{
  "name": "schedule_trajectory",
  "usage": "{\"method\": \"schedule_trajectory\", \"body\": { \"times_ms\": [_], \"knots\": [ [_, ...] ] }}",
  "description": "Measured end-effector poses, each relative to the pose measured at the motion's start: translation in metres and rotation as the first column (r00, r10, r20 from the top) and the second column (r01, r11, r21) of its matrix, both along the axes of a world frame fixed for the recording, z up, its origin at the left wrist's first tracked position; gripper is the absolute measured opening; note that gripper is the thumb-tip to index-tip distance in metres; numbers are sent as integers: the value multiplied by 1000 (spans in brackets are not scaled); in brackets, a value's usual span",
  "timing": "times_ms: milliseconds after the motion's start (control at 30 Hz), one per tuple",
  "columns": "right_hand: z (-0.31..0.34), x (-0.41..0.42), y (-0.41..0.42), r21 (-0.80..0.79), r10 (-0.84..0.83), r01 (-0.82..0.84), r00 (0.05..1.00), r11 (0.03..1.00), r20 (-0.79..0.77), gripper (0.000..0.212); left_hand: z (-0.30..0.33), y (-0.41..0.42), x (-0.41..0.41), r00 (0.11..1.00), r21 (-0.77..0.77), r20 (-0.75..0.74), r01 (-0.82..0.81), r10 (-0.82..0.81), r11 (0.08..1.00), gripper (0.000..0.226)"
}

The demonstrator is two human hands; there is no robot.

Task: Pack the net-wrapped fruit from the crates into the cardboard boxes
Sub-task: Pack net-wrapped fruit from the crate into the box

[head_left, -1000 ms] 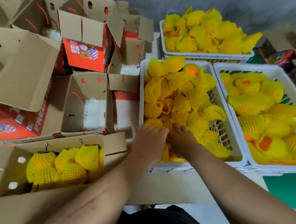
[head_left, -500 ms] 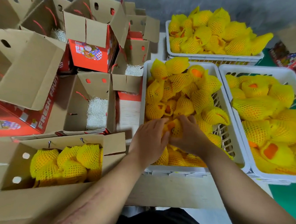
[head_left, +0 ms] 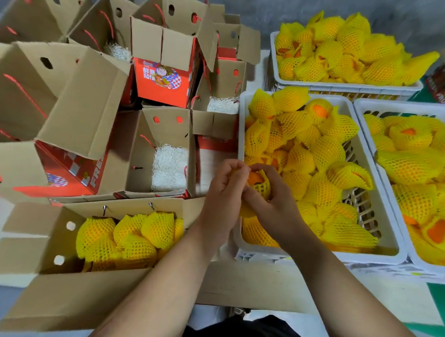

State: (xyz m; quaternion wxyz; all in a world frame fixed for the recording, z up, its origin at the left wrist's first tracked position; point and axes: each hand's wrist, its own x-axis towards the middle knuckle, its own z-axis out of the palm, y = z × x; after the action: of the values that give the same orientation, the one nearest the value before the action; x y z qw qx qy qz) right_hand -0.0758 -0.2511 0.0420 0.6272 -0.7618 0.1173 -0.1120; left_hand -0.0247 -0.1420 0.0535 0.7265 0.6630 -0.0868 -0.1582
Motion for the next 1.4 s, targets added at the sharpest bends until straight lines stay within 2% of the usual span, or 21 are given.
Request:
{"method": "schedule_trajectory", "body": {
  "times_ms": [67,133,267,367,433,533,667,733,800,867,933,1000,1067,1100,1167,1267,1333,1367,1400],
  "knots": [
    [-1,7,23,-38,-31,31,1000,999,-2,40,7,17,3,986,-70,-159,-53,41,996,17],
    [-1,13,49,-74,-73,74,997,995,15,40,12,40,11,955,-102,-292,-83,50,991,8],
    [0,18,113,-209,-181,207,974,956,138,29,21,95,27,913,-144,-405,-117,49,983,22],
    [4,32,157,-181,-178,198,976,963,123,25,22,141,36,876,-125,-483,-62,-6,990,29],
    [6,45,178,-170,-177,191,980,967,95,22,20,175,44,818,-151,-558,61,-136,987,39],
    [8,61,210,-78,-210,212,977,974,27,23,10,224,59,790,-220,-537,208,-296,953,39],
    [7,77,244,-14,-215,216,965,976,-147,34,-7,267,73,826,-170,-475,253,-304,952,28],
    [8,82,258,90,-213,238,952,967,-221,40,-12,278,75,825,-178,-477,246,-302,953,30],
    [11,86,271,178,-272,326,922,928,-274,36,-17,280,74,829,-187,-493,194,-263,963,30],
    [13,89,277,200,-341,426,871,882,-354,38,-20,278,74,852,-205,-483,114,-202,972,34],
    [18,85,277,225,-238,381,843,897,-482,52,-20,277,75,872,-233,-457,72,-175,970,39],
    [16,79,272,293,-37,226,845,929,-533,59,-17,275,76,873,-260,-447,81,-194,962,40],
    [14,72,262,311,44,128,870,942,-492,51,-14,274,77,812,-319,-510,129,-285,939,43],
    [13,69,257,326,68,101,880,940,-470,47,-12,275,77,749,-378,-546,180,-375,908,50],
    [11,64,248,272,116,21,870,962,-480,56,-16,274,79,697,-462,-556,194,-453,866,57],
    [8,58,242,201,120,-18,852,979,-510,65,-24,267,80,696,-426,-621,87,-361,901,65],
    [4,54,239,171,62,27,866,985,-496,51,-24,260,78,686,-366,-633,142,-358,920,63],
    [2,52,237,134,19,50,884,990,-467,39,-25,261,76,745,-229,-585,227,-321,946,58],
    [0,50,234,46,-49,78,892,996,-449,31,-30,267,76,828,-10,-478,329,-294,944,49]
  ]
}}
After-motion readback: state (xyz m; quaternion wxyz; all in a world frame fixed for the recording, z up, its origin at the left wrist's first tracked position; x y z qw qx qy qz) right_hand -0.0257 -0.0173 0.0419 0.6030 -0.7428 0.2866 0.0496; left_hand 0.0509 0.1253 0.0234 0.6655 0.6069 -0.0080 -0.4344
